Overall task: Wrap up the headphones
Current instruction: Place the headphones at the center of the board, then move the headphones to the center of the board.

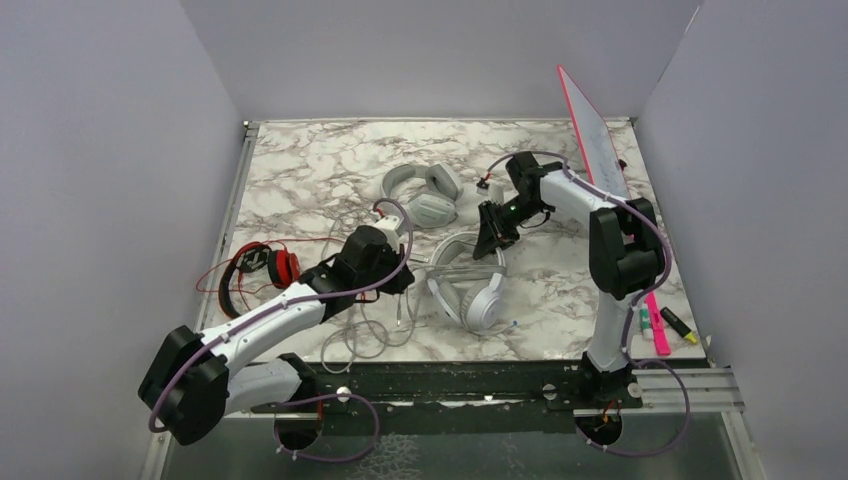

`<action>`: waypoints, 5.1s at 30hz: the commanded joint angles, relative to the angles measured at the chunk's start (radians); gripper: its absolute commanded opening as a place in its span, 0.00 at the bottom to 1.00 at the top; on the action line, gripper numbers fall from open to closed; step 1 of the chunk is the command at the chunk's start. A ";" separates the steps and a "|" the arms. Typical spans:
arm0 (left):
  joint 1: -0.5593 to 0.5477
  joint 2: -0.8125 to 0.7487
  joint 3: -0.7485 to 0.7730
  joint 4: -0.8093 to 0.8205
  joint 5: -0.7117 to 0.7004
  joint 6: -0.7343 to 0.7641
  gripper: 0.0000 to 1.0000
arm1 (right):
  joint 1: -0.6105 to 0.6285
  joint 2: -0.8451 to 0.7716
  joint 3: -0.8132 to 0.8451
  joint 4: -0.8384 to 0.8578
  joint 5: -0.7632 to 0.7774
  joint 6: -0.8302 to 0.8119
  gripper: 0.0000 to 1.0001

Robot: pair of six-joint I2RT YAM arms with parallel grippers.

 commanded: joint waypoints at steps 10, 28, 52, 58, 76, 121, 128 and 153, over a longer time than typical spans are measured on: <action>0.005 0.232 -0.009 0.236 0.006 0.022 0.00 | -0.012 0.109 0.115 -0.006 0.474 -0.093 0.17; -0.060 0.452 0.081 0.402 0.048 -0.079 0.00 | 0.037 -0.041 0.173 -0.054 0.873 0.029 0.69; -0.266 0.495 0.047 0.559 -0.199 -0.177 0.00 | 0.148 -0.176 -0.027 0.108 0.401 0.271 0.75; -0.256 0.466 0.046 0.558 -0.249 -0.060 0.00 | 0.183 -0.095 -0.036 0.137 0.432 0.287 0.74; -0.233 0.526 0.035 0.527 -0.166 -0.149 0.02 | 0.221 -0.037 0.031 0.074 0.512 0.231 0.66; -0.223 -0.408 -0.069 -0.063 -0.340 -0.118 0.70 | 0.374 0.042 0.022 -0.007 0.766 0.136 0.62; -0.223 -0.425 -0.069 -0.066 -0.339 -0.112 0.70 | 0.375 0.017 -0.054 -0.014 0.922 0.113 0.30; -0.213 -0.388 0.150 -0.188 -0.421 -0.070 0.78 | 0.251 -0.255 -0.294 0.110 0.935 0.215 0.75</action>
